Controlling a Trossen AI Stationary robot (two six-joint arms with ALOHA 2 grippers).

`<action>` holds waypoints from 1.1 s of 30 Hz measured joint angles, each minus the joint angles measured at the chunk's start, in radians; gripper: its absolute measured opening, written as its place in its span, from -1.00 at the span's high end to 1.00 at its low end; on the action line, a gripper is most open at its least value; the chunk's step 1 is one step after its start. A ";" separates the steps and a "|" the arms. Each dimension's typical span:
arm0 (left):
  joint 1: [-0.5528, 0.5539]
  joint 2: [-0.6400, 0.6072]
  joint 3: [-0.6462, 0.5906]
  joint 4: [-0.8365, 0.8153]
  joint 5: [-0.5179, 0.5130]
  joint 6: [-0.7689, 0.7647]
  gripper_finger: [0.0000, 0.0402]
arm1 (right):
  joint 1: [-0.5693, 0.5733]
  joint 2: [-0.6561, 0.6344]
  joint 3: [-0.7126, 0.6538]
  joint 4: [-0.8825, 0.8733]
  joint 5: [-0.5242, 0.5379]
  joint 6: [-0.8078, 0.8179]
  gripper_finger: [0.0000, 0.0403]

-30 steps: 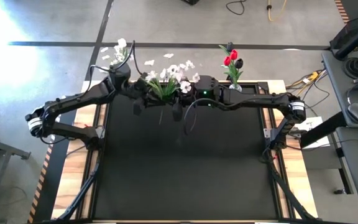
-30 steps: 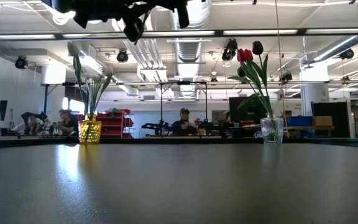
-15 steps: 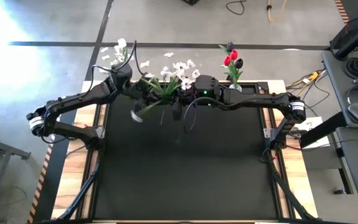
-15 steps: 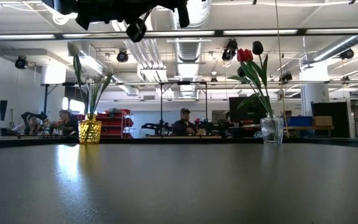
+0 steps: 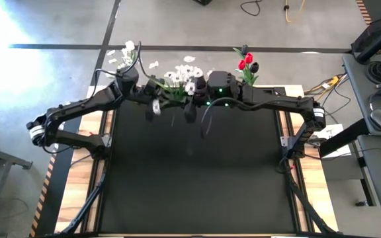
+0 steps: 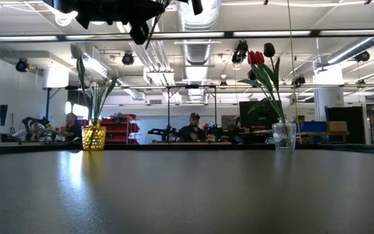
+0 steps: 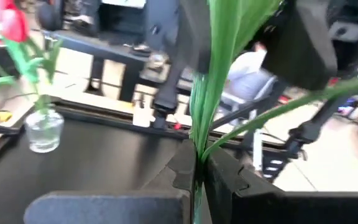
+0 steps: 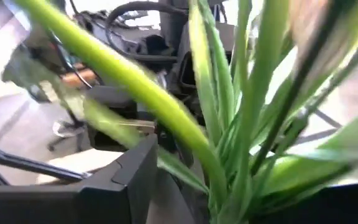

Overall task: Sort flowers into vase by color
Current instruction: Put the white flowers into the yellow vase

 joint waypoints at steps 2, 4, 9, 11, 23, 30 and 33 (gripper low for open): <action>0.005 -0.009 0.000 -0.030 -0.033 0.024 0.99 | 0.000 -0.003 0.035 -0.066 0.025 -0.030 0.06; 0.009 -0.021 0.000 -0.062 -0.077 0.053 0.99 | 0.000 -0.006 0.067 -0.111 0.046 -0.057 0.05; 0.022 -0.034 0.000 -0.103 -0.118 0.074 0.99 | -0.001 -0.017 0.157 -0.195 0.067 -0.097 0.06; 0.022 -0.034 -0.001 -0.104 -0.118 0.079 0.99 | -0.002 -0.019 0.193 -0.216 0.066 -0.106 0.06; 0.072 -0.072 -0.003 -0.109 -0.259 0.100 0.99 | -0.004 -0.050 0.361 -0.394 0.127 -0.182 0.06; 0.099 -0.108 -0.003 -0.142 -0.567 0.154 0.99 | -0.004 -0.111 0.386 -0.493 0.224 -0.219 0.19; 0.098 -0.107 -0.003 -0.169 -0.749 0.190 0.99 | -0.004 -0.129 0.380 -0.522 0.251 -0.213 0.42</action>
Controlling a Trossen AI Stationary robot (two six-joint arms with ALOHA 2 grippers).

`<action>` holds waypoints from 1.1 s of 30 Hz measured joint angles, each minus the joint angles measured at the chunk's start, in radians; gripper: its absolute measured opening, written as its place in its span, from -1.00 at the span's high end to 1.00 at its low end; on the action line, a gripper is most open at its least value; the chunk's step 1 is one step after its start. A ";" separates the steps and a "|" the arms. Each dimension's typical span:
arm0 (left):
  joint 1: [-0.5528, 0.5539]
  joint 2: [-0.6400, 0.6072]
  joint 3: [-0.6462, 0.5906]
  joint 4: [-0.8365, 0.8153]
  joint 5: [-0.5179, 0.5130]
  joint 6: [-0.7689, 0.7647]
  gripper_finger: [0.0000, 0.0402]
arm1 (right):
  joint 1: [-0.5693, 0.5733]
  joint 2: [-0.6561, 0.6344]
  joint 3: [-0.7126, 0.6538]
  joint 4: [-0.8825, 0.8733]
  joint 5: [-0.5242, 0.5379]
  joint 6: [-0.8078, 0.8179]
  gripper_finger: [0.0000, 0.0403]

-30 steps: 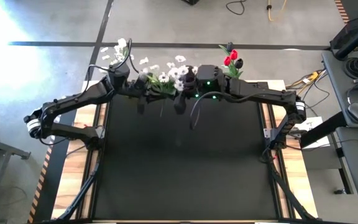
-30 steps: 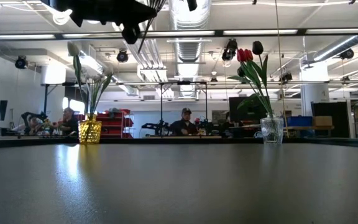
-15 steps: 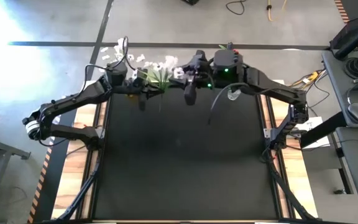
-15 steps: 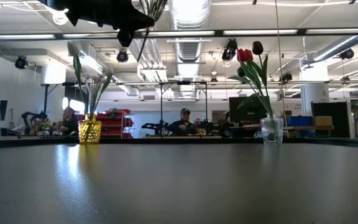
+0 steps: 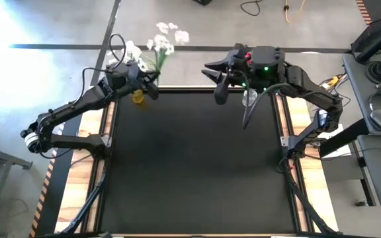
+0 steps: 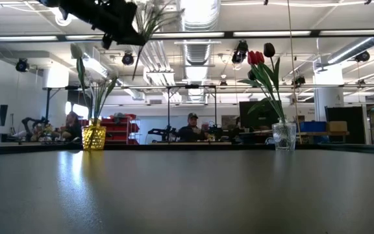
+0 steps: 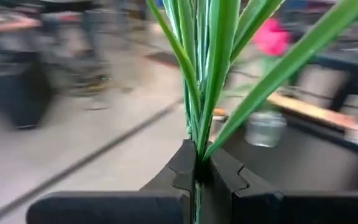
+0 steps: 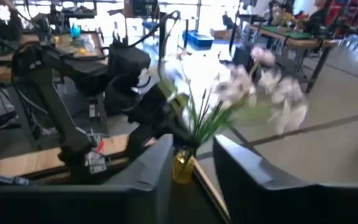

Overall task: Sort flowers into vase by color
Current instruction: Put the white flowers into the yellow vase

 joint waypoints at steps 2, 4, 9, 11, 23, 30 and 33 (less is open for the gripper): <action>0.000 0.001 -0.004 0.004 -0.109 0.005 0.99 | 0.000 -0.004 -0.009 -0.011 0.003 0.000 0.61; 0.002 0.003 -0.017 0.004 -0.205 0.006 0.99 | 0.000 -0.004 -0.018 -0.012 0.008 -0.010 0.78; 0.002 -0.018 -0.114 0.064 -0.399 -0.024 0.99 | -0.002 -0.004 -0.041 -0.009 0.025 -0.025 0.93; 0.003 -0.041 -0.171 0.122 -0.450 -0.028 0.99 | -0.002 -0.004 -0.048 -0.010 0.025 -0.025 0.94; 0.039 -0.126 -0.464 0.453 -0.692 0.079 0.99 | -0.002 -0.003 -0.050 0.026 0.026 -0.025 0.94; 0.060 -0.113 -0.553 0.618 -0.713 0.118 1.00 | -0.002 -0.003 -0.050 0.047 0.026 -0.048 0.94; 0.070 -0.101 -0.581 0.674 -0.717 0.140 1.00 | -0.002 -0.003 -0.050 0.047 0.025 -0.053 0.94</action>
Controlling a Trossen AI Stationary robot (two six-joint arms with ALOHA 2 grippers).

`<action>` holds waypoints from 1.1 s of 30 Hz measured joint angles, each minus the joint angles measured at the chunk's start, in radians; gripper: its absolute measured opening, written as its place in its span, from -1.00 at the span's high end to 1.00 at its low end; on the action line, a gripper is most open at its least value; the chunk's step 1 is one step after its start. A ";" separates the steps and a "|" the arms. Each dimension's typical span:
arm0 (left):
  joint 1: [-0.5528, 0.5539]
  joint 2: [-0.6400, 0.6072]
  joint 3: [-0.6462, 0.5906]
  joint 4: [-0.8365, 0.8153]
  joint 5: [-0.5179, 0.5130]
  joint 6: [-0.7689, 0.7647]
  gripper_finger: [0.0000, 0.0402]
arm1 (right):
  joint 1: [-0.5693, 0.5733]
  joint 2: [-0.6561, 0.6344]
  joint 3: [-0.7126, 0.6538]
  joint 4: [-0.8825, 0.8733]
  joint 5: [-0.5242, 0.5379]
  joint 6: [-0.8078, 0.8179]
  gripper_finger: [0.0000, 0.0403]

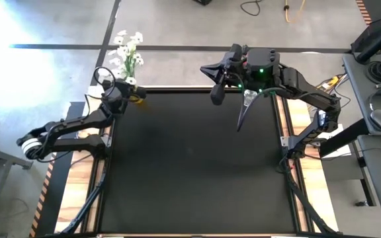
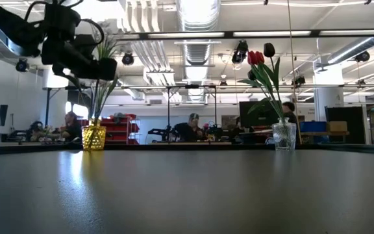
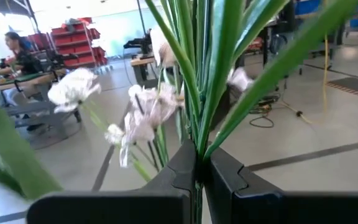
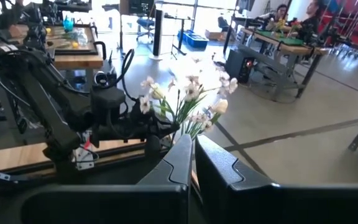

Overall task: Sort flowers into vase by color
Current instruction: Put the white flowers into the yellow vase

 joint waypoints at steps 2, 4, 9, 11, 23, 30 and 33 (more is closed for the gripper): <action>0.008 0.013 -0.018 0.034 -0.001 0.001 1.00 | 0.000 0.000 0.000 0.000 -0.001 -0.007 0.94; 0.016 0.030 -0.033 0.083 -0.001 0.000 1.00 | 0.000 0.000 0.000 0.009 -0.001 -0.009 0.94; 0.024 0.086 -0.072 0.259 -0.001 0.025 1.00 | 0.002 0.000 0.000 0.032 -0.008 -0.009 0.94; 0.028 0.113 -0.080 0.322 0.003 0.043 1.00 | 0.003 0.000 0.000 0.032 -0.008 -0.009 0.94; 0.035 0.265 -0.082 0.453 0.005 0.062 1.00 | 0.025 0.000 0.000 0.030 -0.011 -0.024 0.94; 0.036 0.335 -0.086 0.468 0.005 0.053 1.00 | 0.025 0.000 0.000 0.030 -0.011 -0.025 0.94; 0.036 0.355 -0.086 0.475 0.001 0.050 1.00 | 0.025 0.000 0.000 0.029 -0.012 -0.026 0.94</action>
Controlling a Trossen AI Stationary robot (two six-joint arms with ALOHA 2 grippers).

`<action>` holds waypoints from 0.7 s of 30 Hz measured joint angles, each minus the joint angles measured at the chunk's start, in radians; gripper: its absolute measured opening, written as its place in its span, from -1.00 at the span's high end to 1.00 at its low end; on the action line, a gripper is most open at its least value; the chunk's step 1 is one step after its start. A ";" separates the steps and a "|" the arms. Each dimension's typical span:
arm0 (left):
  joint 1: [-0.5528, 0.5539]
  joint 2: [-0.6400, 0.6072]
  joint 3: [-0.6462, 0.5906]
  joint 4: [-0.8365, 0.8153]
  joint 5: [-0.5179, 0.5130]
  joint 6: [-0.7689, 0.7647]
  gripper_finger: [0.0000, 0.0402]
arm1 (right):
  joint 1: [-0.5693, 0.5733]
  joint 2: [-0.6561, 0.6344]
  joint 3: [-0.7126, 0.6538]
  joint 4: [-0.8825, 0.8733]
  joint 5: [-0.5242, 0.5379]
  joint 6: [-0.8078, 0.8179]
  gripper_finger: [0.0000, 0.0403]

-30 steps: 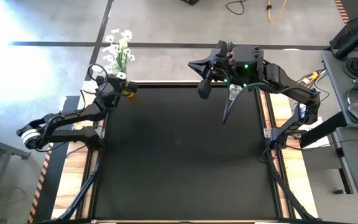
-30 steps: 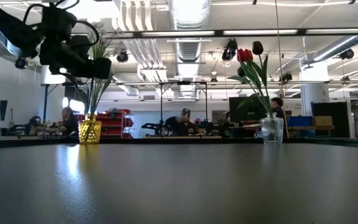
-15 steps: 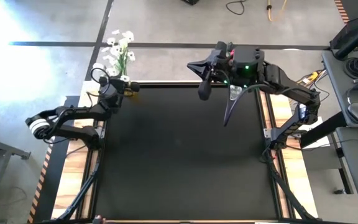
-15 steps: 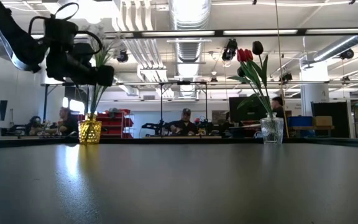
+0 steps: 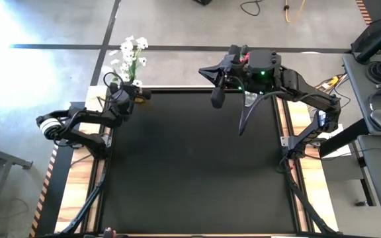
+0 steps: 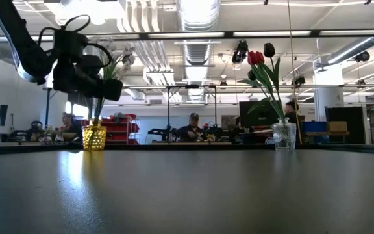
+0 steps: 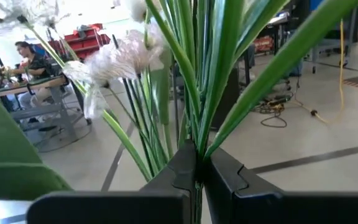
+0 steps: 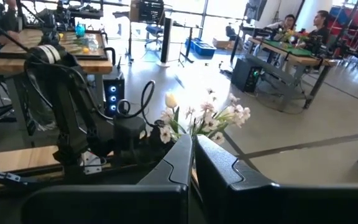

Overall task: Sort flowers into vase by color
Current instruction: Put the white flowers into the yellow vase

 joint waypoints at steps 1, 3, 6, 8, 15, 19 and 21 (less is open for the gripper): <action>0.000 0.004 0.000 0.000 -0.001 0.000 1.00 | 0.000 0.000 0.000 0.000 0.000 0.000 0.94; 0.000 0.010 0.000 0.000 -0.014 0.000 0.98 | 0.000 0.000 0.000 0.000 -0.016 0.000 0.94; -0.001 0.009 0.000 -0.007 -0.041 0.004 0.92 | 0.000 0.000 0.000 -0.001 -0.023 0.002 0.94; -0.001 0.002 -0.001 -0.008 -0.043 0.008 0.85 | 0.003 0.000 0.000 -0.001 -0.023 0.002 0.94; -0.003 -0.017 -0.001 -0.013 -0.039 0.018 0.57 | 0.004 0.000 0.000 -0.001 -0.023 0.003 0.94; -0.013 -0.036 -0.001 -0.037 -0.040 0.034 0.42 | 0.004 0.000 0.000 -0.001 -0.023 0.005 0.94; -0.025 -0.058 -0.001 -0.044 -0.045 0.059 0.37 | 0.004 0.000 0.000 -0.001 -0.023 0.013 0.94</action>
